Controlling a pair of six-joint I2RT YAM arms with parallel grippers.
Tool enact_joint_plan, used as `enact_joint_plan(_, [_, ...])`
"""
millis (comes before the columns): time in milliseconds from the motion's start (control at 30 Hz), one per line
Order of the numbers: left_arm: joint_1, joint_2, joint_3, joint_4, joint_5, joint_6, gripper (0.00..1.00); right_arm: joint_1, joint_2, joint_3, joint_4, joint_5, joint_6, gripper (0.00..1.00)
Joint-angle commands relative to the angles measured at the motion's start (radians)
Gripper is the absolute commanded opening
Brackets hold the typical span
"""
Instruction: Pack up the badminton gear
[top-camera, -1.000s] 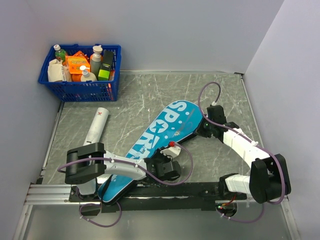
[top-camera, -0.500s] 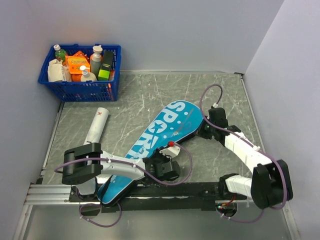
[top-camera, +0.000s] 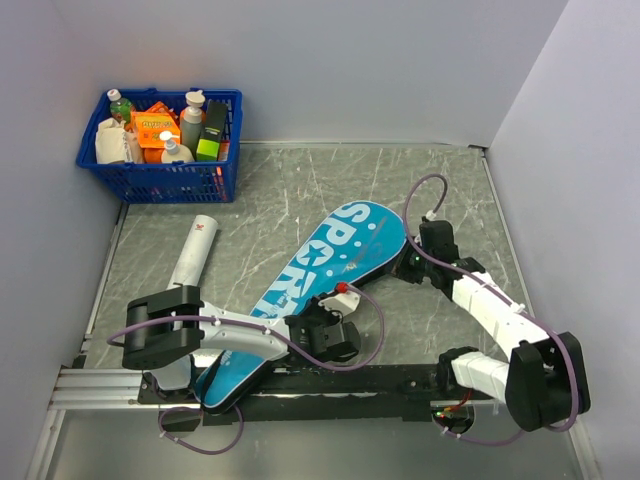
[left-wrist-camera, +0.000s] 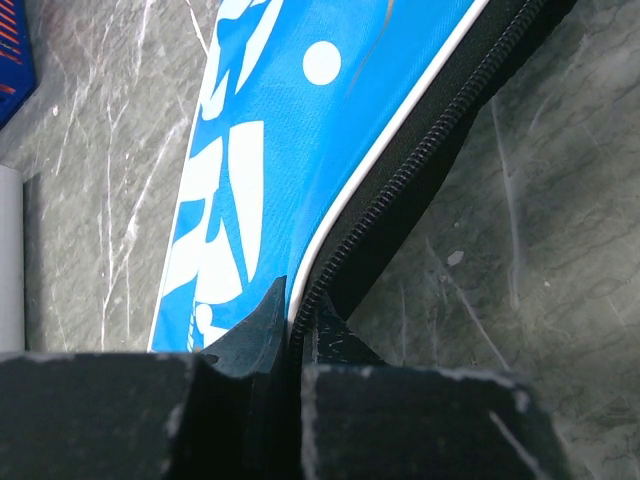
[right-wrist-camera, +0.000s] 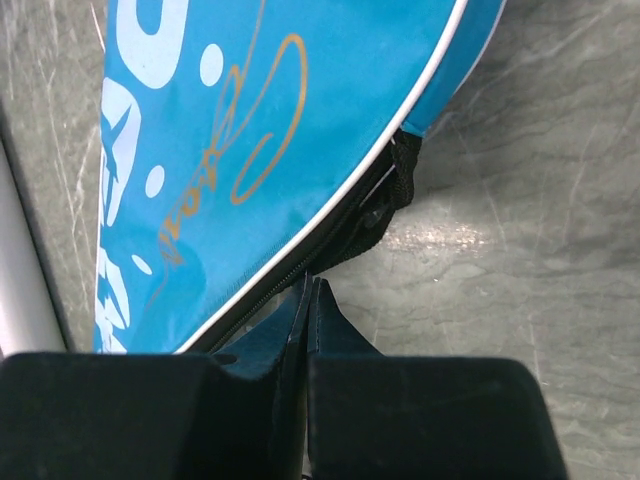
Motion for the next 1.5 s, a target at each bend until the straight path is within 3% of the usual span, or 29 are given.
enact_joint_plan(0, [-0.009,-0.058,0.022,-0.030,-0.050,-0.004,0.01,0.019,0.027,0.002,0.061,-0.014,0.026,0.00])
enact_joint_plan(433, [-0.015,-0.081,0.021,-0.036,-0.047,-0.009,0.01,0.022,0.117,0.038,0.126,-0.006,0.059,0.00])
enact_joint_plan(1000, [-0.018,-0.068,0.026,-0.039,-0.043,-0.016,0.01,0.072,0.099,0.035,0.166,-0.005,0.118,0.00])
enact_joint_plan(1200, [-0.024,-0.102,0.021,-0.039,-0.015,-0.020,0.01,0.082,0.099,-0.036,0.285,0.112,0.192,0.00])
enact_joint_plan(1400, [-0.044,-0.160,0.012,-0.044,0.011,-0.024,0.01,0.082,0.107,-0.021,0.259,0.277,0.203,0.00])
enact_joint_plan(1467, [-0.052,-0.182,0.012,-0.053,0.005,-0.030,0.01,0.082,0.102,-0.001,0.219,0.325,0.187,0.08])
